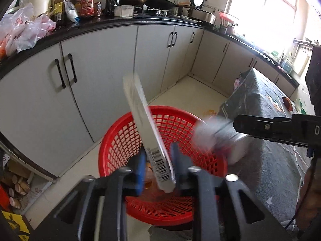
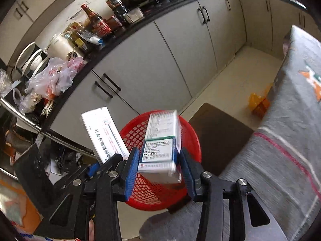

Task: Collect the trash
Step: 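Carry both boxes to the red basket and open both grippers, then move both tools back over the table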

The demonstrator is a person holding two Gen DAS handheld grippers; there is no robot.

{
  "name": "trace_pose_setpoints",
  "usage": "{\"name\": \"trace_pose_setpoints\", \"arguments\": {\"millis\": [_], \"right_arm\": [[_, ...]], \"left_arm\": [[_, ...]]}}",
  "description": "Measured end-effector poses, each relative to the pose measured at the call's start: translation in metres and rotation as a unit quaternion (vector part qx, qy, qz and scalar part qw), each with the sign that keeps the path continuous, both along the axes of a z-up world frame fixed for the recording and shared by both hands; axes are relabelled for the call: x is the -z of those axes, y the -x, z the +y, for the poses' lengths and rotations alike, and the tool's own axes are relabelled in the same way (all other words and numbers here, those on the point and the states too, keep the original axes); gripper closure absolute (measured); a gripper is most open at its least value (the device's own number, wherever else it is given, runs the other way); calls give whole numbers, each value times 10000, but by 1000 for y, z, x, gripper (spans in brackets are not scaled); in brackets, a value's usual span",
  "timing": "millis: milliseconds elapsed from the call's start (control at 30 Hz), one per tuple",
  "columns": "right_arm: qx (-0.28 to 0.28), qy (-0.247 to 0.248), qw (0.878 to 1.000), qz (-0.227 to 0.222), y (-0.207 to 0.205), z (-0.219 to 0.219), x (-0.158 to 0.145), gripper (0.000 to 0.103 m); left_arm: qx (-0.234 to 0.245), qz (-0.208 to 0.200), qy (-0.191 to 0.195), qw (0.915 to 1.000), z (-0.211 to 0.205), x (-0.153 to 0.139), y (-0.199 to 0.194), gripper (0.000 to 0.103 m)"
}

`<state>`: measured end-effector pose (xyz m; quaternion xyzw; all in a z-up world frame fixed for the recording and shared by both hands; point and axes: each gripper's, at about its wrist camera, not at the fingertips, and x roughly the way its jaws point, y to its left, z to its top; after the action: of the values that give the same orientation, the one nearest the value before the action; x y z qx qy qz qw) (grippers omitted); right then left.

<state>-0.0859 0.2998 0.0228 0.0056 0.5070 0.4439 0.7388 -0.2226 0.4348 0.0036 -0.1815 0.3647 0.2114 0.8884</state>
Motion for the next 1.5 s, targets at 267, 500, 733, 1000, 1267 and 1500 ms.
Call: {"name": "trace_pose_setpoints", "arguments": {"millis": [267, 500, 733, 1000, 1267, 1500], "right_arm": [[69, -80, 9999, -6, -2, -11, -2, 50], [171, -38, 9993, -339, 17, -44, -15, 46], [291, -1, 9971, -698, 40, -79, -25, 43], [441, 20, 9943, -973, 55, -117, -34, 40], [745, -99, 9925, -963, 54, -157, -38, 39], [1001, -158, 9902, -965, 53, -193, -40, 38]], "left_arm": [[-372, 16, -435, 9984, -6, -10, 18, 45], [-731, 55, -896, 9933, -21, -23, 39, 36], [-859, 172, -1213, 9887, -38, -33, 50, 35], [-718, 238, -1341, 9881, -61, -40, 53, 34], [-480, 259, -1555, 9863, -89, -52, 49, 30], [-242, 315, -1704, 9846, -116, -59, 41, 30]]}}
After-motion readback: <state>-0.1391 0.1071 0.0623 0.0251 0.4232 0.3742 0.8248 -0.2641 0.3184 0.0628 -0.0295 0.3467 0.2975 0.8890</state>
